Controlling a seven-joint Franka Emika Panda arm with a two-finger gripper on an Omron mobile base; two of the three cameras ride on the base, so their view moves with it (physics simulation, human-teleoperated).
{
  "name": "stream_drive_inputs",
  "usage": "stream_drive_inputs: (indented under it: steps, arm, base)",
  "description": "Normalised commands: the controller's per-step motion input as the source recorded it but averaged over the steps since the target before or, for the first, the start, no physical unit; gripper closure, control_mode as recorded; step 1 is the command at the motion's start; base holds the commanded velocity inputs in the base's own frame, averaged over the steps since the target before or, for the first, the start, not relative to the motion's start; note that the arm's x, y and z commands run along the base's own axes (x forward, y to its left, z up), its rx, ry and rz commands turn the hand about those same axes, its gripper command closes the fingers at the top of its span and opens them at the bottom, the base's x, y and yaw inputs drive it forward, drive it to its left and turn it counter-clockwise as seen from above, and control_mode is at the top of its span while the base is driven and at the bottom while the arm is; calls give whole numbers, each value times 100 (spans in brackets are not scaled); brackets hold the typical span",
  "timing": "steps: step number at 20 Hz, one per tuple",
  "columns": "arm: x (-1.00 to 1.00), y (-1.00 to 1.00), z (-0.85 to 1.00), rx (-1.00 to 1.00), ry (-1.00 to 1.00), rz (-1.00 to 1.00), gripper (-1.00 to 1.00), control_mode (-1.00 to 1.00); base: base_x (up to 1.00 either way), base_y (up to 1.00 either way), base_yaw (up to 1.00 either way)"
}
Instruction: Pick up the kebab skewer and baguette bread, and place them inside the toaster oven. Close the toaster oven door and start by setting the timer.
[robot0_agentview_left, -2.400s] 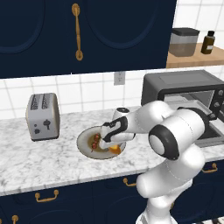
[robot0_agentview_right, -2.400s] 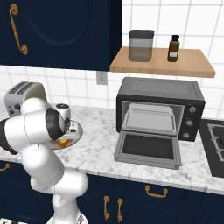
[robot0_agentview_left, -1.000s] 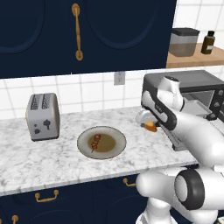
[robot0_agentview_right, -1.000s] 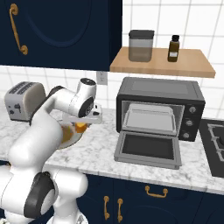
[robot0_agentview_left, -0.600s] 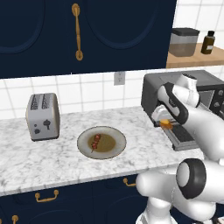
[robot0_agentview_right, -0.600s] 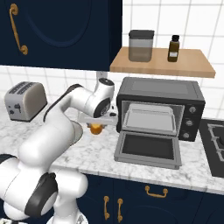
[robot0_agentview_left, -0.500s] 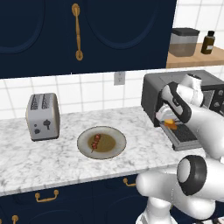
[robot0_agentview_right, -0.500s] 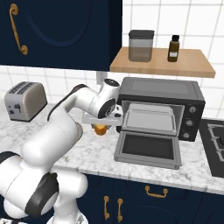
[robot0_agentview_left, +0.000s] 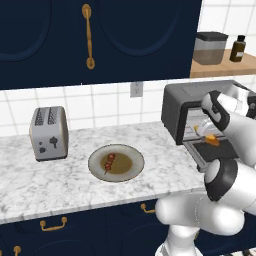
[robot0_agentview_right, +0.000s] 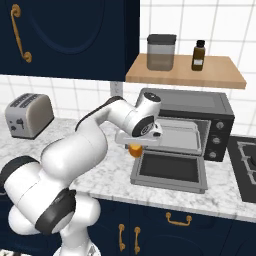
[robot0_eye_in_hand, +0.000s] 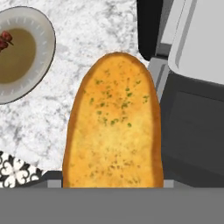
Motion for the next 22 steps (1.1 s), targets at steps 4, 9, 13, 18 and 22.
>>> stream_drive_inputs:
  steps: [4,9,13,18,22]
  arm:
    - [31,-26,0,0,2,0,100,-100]
    - [35,-16,0,0,0,0,100,-100]
    - [30,-19,-1,0,-2,0,100,-100]
    - [28,-13,-2,0,-12,-1,100,-100]
    - [38,-6,-28,0,-11,-1,100,-100]
  base:
    - [0,0,0]
    - [0,0,0]
    - [0,0,0]
    - [0,0,0]
    - [0,0,0]
